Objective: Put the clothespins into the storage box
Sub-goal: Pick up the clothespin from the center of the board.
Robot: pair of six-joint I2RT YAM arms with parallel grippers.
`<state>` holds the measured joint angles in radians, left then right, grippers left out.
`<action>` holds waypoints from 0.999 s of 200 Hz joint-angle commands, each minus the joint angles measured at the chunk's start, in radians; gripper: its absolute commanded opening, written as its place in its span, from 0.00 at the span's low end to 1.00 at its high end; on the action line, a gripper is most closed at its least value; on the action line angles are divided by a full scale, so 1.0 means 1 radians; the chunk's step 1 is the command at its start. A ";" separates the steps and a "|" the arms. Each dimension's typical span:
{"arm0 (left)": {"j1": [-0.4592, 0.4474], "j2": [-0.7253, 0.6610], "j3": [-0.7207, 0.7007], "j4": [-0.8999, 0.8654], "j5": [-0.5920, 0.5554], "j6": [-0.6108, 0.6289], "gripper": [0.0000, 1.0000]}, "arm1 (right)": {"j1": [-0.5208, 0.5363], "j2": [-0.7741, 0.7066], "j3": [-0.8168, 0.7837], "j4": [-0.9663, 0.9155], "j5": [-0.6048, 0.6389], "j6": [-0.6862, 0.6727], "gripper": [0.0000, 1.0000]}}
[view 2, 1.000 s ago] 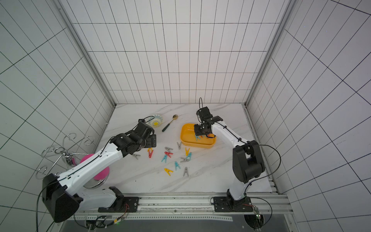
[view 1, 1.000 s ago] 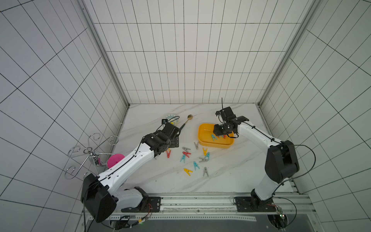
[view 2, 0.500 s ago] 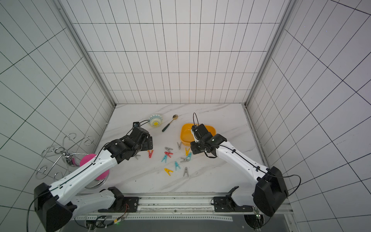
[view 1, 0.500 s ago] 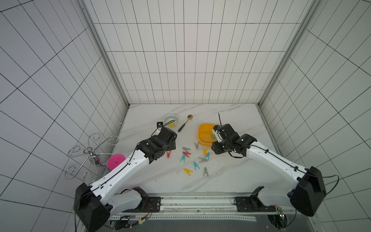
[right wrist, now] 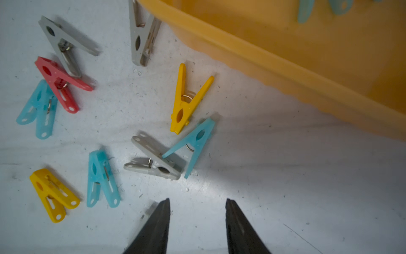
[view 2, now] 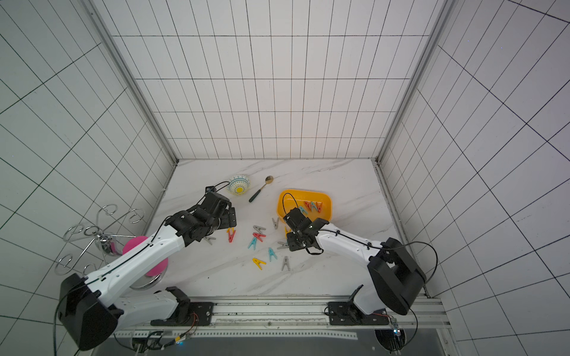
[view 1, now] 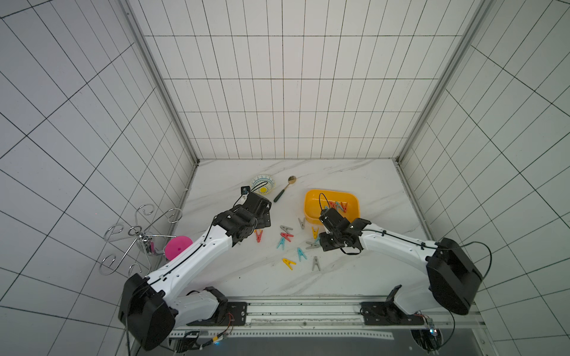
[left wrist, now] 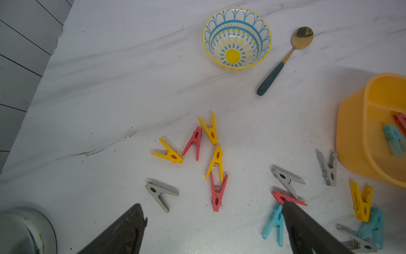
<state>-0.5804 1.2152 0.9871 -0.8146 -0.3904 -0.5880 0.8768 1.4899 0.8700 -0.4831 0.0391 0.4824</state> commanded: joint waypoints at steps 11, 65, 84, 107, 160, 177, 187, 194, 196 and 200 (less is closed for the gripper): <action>0.004 0.033 0.029 0.005 0.037 -0.012 0.99 | 0.001 0.073 0.003 0.065 0.037 0.037 0.43; 0.006 0.040 0.034 -0.017 0.038 -0.006 0.99 | -0.001 0.155 0.012 0.088 0.031 0.054 0.34; 0.008 0.035 0.035 -0.017 0.033 -0.001 0.99 | -0.003 0.166 0.006 0.084 0.035 0.056 0.29; 0.010 0.030 0.035 -0.016 0.029 0.001 0.99 | -0.008 0.163 -0.004 0.071 0.039 0.056 0.22; 0.014 0.037 0.024 0.008 0.031 0.001 0.99 | -0.009 0.089 -0.016 0.018 0.048 0.025 0.08; 0.014 0.044 0.027 0.011 0.035 0.001 0.99 | -0.010 0.051 -0.022 0.000 0.054 0.017 0.06; 0.013 0.047 0.030 0.012 0.032 0.001 0.99 | -0.012 0.028 -0.023 -0.012 0.054 0.009 0.06; 0.014 0.048 0.031 0.012 0.032 0.001 0.99 | -0.014 0.013 -0.022 -0.027 0.053 0.006 0.05; 0.015 0.048 0.031 0.012 0.032 0.001 0.99 | -0.015 0.008 -0.022 -0.032 0.052 0.003 0.05; 0.014 0.049 0.031 0.013 0.032 0.001 0.99 | -0.015 -0.001 -0.019 -0.041 0.051 0.000 0.05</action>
<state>-0.5720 1.2564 0.9955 -0.8268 -0.3576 -0.5938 0.8700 1.5517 0.8692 -0.4515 0.0711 0.5087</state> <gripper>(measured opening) 0.986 0.075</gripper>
